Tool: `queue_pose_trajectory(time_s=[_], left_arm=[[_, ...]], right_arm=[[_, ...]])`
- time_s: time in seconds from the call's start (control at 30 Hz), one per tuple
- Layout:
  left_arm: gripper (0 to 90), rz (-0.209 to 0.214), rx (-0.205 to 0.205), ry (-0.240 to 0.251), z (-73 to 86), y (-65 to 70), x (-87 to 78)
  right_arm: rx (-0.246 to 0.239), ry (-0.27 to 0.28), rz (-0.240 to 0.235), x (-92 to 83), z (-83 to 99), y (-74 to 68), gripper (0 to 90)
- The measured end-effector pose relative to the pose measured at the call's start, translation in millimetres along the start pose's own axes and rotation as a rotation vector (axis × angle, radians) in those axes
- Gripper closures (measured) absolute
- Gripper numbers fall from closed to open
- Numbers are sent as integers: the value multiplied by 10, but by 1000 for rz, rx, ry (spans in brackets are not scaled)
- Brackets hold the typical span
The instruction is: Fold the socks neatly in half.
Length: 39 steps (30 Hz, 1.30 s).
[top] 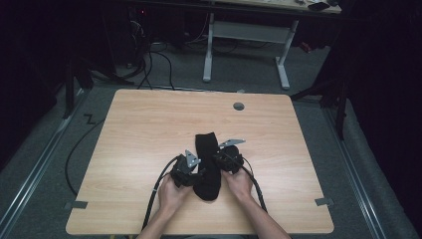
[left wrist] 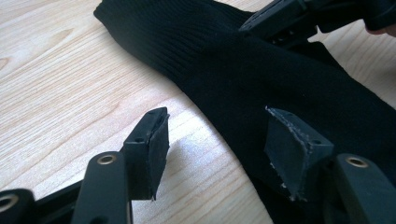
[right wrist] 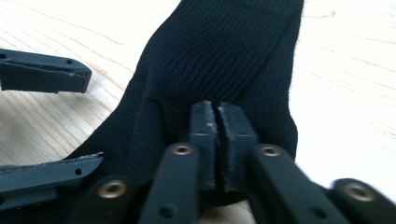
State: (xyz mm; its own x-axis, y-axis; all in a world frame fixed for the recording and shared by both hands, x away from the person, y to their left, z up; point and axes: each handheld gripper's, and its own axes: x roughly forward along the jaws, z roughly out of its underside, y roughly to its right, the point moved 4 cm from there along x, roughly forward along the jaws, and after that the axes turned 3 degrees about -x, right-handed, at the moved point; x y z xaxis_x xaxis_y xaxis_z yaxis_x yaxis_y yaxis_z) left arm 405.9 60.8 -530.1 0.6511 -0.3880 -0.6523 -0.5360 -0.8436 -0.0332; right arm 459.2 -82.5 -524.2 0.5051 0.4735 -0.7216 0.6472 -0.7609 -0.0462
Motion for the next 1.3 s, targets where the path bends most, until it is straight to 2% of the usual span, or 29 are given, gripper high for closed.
queue_pose_trajectory(time_s=[0.1,0.13,0.23,0.33,0.43,0.63,0.73,0.8,0.87,1.03,1.13,1.3], left_arm=[[401,2,-7,11,14,-3,2],[401,5,-15,32,37,-7,3],[400,9,-26,34,46,-13,2],[401,8,-23,33,45,-13,2],[397,7,-25,33,46,-14,2],[397,0,-20,36,46,-5,2],[397,0,-20,36,47,-5,2],[397,2,-25,34,47,-7,1],[397,-1,-26,34,48,-4,1],[397,-6,-25,36,48,0,0],[400,-15,-14,38,48,12,-4],[399,-7,-27,36,49,5,-1]], right_arm=[[-16,21,3,-30,-19,-3,897],[-14,31,2,-52,-29,-1,900],[-14,57,7,-124,-67,14,900],[-32,63,27,-193,-137,34,900],[-26,64,26,-225,-184,59,899],[-13,6,-4,-27,-112,-7,735],[-1,-11,-3,55,-98,-12,705],[-24,-11,21,85,-92,-15,841],[-50,-13,25,79,-94,-32,890],[-56,9,22,43,-120,-23,896],[-81,44,20,-57,-179,-30,896],[-89,61,47,-146,-252,22,897]])
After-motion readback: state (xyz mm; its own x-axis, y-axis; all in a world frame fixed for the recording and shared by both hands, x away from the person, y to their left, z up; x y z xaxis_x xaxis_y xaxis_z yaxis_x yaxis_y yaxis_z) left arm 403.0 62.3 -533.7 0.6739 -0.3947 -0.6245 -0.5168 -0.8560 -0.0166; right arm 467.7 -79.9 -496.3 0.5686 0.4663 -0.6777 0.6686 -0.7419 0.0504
